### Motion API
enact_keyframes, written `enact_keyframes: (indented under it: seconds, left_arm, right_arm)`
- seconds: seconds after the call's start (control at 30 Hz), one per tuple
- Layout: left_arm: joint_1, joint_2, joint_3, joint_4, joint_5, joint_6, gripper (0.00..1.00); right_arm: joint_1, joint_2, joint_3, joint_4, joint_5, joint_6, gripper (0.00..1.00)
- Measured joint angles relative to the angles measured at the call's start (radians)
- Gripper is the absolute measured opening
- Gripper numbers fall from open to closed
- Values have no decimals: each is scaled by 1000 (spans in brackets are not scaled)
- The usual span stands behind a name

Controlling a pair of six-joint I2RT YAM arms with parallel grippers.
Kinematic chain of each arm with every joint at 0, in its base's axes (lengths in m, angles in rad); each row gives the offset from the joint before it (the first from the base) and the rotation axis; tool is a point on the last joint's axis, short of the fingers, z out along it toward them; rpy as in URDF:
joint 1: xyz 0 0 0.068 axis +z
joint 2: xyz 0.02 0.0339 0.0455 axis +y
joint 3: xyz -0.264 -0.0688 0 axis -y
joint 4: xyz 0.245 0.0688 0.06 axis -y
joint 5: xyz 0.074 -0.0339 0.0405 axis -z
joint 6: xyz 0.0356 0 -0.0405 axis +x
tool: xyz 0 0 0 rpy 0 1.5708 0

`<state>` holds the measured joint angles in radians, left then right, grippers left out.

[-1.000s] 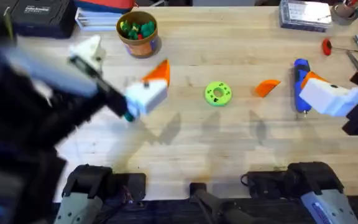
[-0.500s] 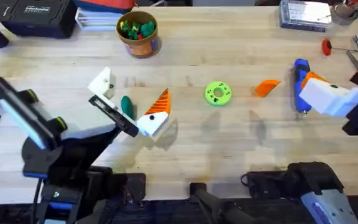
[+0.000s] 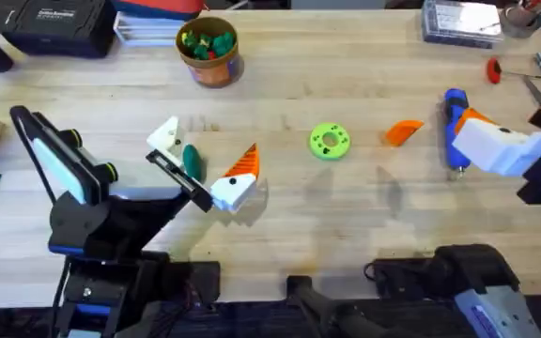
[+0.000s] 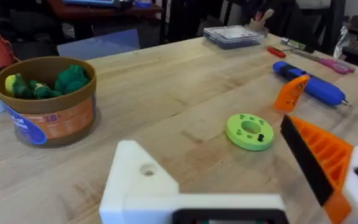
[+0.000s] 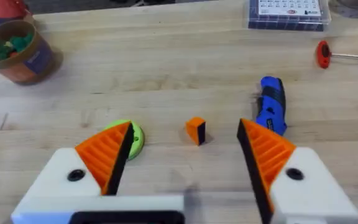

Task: Pick up the gripper from the table and insert it into the empty holder that is missing its gripper. Then pick up a screw, insert it into the mounting hole, and use the screwdriver to tighten it. Finally, clean up the table by picking up the vegetable and placing it into the bucket.

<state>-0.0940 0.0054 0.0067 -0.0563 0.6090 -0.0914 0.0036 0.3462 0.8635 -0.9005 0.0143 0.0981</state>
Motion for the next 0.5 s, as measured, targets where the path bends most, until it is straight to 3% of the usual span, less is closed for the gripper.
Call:
enact_keyframes:
  seconds: [0.5]
  left_arm:
    - [0, 0, 2, -20, 235, 0, 987]
  right_arm:
    - [0, 0, 0, 0, 0, 0, 994]
